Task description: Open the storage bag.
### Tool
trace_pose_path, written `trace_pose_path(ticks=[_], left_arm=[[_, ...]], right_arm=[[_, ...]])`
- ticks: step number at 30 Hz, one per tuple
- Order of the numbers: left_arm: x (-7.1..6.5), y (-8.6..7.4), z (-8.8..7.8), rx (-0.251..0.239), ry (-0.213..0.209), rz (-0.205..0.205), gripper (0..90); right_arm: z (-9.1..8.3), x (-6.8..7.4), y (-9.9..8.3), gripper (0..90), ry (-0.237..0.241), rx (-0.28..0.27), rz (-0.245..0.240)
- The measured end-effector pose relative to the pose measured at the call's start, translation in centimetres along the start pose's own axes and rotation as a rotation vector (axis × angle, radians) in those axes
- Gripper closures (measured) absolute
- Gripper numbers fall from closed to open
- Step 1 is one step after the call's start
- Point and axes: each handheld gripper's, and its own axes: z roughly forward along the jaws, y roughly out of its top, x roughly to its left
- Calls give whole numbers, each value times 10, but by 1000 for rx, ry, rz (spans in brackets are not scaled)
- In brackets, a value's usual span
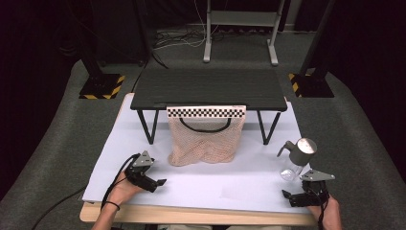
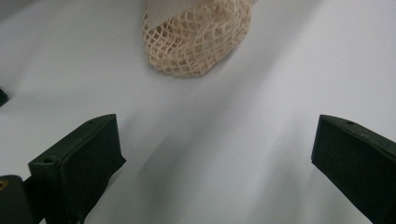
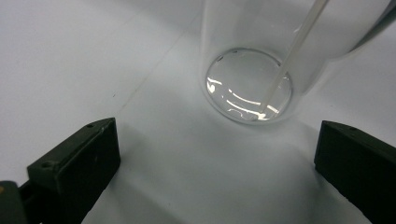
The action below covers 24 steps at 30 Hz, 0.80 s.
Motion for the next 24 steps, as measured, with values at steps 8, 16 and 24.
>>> trace_pose_path(ticks=[8,16,24], left_arm=[[-8,17,-4,5,-24,8,2],[-21,33,-10,16,-35,83,1],[-28,49,-17,-9,-38,117,1]], right_arm=[[1,-2,-1,0,13,-2,11],[1,-2,-1,0,16,-4,12],[1,-2,-1,0,18,-6,13]])
